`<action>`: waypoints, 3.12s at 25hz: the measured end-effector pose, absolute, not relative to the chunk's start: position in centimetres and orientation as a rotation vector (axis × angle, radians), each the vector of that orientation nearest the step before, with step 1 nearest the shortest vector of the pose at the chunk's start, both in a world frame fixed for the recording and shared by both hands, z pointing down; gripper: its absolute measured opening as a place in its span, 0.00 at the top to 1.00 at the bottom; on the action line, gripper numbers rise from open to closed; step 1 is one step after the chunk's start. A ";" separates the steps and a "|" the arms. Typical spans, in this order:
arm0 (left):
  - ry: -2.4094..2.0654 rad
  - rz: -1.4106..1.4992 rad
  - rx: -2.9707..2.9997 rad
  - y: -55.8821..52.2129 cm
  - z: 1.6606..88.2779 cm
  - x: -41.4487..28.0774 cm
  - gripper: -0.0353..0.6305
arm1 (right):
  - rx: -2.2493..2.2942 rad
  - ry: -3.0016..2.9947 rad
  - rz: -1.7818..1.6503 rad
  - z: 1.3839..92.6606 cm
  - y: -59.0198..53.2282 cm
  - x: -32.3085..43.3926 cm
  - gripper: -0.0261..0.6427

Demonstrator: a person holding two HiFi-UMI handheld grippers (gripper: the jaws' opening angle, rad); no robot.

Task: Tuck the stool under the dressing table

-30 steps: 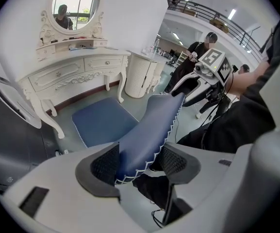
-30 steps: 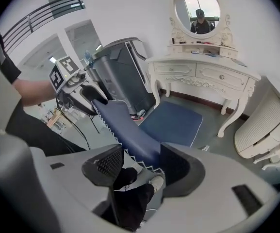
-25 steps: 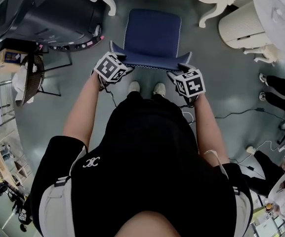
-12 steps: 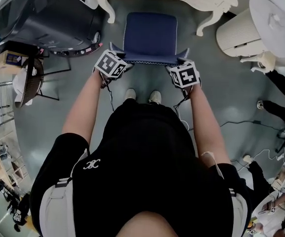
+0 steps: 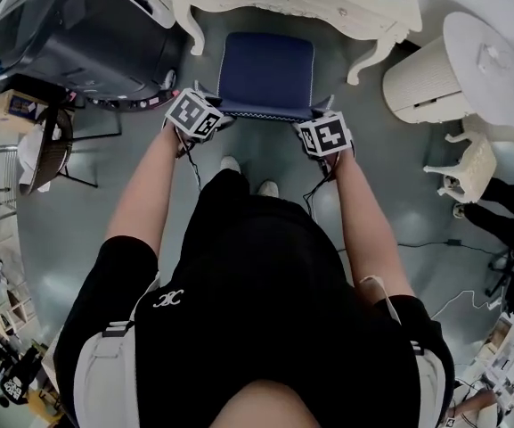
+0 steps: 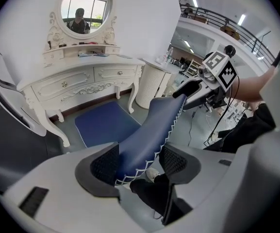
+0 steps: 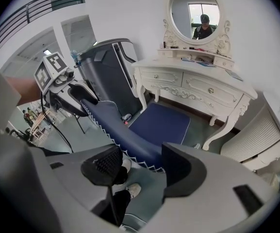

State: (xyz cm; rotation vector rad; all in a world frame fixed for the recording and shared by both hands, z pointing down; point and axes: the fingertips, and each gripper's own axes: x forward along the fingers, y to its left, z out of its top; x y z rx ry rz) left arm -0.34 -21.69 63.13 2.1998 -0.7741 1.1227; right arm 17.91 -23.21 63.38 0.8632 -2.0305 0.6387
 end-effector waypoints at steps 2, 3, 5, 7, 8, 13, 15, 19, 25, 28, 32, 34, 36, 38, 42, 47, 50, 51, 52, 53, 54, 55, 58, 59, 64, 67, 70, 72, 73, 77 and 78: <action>-0.797 1.113 2.213 -22.6 63.2 -0.4 0.57 | 0.875 -2.030 0.629 63.4 -24.0 17.9 0.59; -0.800 1.110 2.218 -23.1 63.1 -0.5 0.57 | 0.873 -2.027 0.625 63.4 -24.6 17.8 0.59; -0.787 1.107 2.227 -24.2 63.0 -0.6 0.57 | 0.864 -2.025 0.621 63.2 -25.6 17.7 0.59; -0.784 1.104 2.242 -25.3 62.9 -0.5 0.57 | 0.886 -2.033 0.613 63.1 -26.8 17.7 0.59; -0.794 1.100 2.250 -26.1 62.8 -0.5 0.57 | 0.904 -2.033 0.607 63.1 -27.6 17.7 0.59; -0.790 1.102 2.255 -30.3 62.8 -0.7 0.57 | 0.886 -1.989 0.617 63.3 -31.8 17.5 0.59; -0.803 1.107 2.259 -32.1 62.7 -1.1 0.57 | 0.895 -1.984 0.617 63.2 -33.5 17.2 0.59; -0.813 1.103 2.261 -34.9 62.7 -1.4 0.57 | 0.897 -1.964 0.620 63.4 -36.2 16.9 0.59; -0.800 1.124 2.265 -39.6 62.8 -2.2 0.57 | 0.940 -1.935 0.622 63.6 -40.3 16.3 0.58; -0.746 1.146 2.258 -41.4 62.7 -2.5 0.57 | 0.930 -1.913 0.637 63.6 -42.0 15.9 0.58; -0.714 1.147 2.272 -43.1 62.6 -2.0 0.57 | 0.957 -1.895 0.631 63.5 -43.9 16.3 0.58; -0.705 1.151 2.277 -43.6 62.5 -1.9 0.57 | 0.959 -1.880 0.630 63.5 -44.4 16.5 0.58; -0.693 1.148 2.284 -43.8 62.5 -1.8 0.57 | 0.963 -1.862 0.628 63.6 -44.6 16.7 0.58; -0.679 1.141 2.300 -44.2 62.4 -1.7 0.57 | 0.973 -1.847 0.622 63.6 -45.1 16.8 0.58; -0.649 1.134 2.319 -45.4 62.5 -1.6 0.57 | 1.004 -1.810 0.602 63.8 -46.4 16.8 0.58; -0.633 1.148 2.328 -47.9 62.5 -1.8 0.57 | 1.039 -1.790 0.601 64.0 -48.7 16.7 0.58; -0.611 1.151 2.320 -49.1 62.5 -1.6 0.57 | 1.038 -1.780 0.599 64.0 -50.1 16.9 0.58; -0.609 1.151 2.319 -49.7 62.5 -1.5 0.58 | 1.042 -1.777 0.597 64.0 -50.7 17.1 0.58; -0.609 1.151 2.318 -50.2 62.4 -1.3 0.58 | 1.047 -1.774 0.591 64.0 -51.4 17.2 0.58; -0.607 1.152 2.317 -50.9 62.4 -1.2 0.58 | 1.051 -1.772 0.585 63.9 -52.1 17.3 0.58; -0.599 1.155 2.313 -51.4 62.3 -1.1 0.58 | 1.052 -1.771 0.579 63.8 -52.8 17.4 0.58; -0.587 1.158 2.308 -51.9 62.3 -0.9 0.58 | 1.051 -1.773 0.573 63.7 -53.4 17.5 0.58; -0.583 1.160 2.306 -53.4 62.3 -0.9 0.58 | 1.057 -1.790 0.559 63.7 -55.1 17.6 0.58; -0.606 1.160 2.314 -54.2 62.3 -0.9 0.58 | 1.066 -1.796 0.556 63.7 -55.8 17.5 0.58; -0.550 1.180 2.308 -56.4 62.4 -1.3 0.58 | 0.972 -1.816 0.594 64.0 -57.6 16.8 0.58; -0.525 1.187 2.306 -56.2 62.4 -1.4 0.58 | 0.984 -1.860 0.595 64.0 -57.4 16.5 0.58; -0.545 1.182 2.312 -56.4 62.6 -1.6 0.58 | 0.982 -1.860 0.612 64.1 -57.2 16.2 0.58; -0.536 1.186 2.306 -56.5 62.7 -1.6 0.58 | 0.939 -1.850 0.616 64.4 -57.4 16.2 0.58; -0.532 1.186 2.303 -56.5 62.8 -1.6 0.58 | 0.924 -1.852 0.613 64.5 -57.4 16.2 0.58; -0.558 1.175 2.309 -56.5 62.8 -1.3 0.58 | 0.918 -1.856 0.606 64.4 -57.6 16.4 0.58; -0.573 1.168 2.314 -56.6 62.7 -1.3 0.58 | 0.928 -1.859 0.598 64.4 -57.8 16.5 0.58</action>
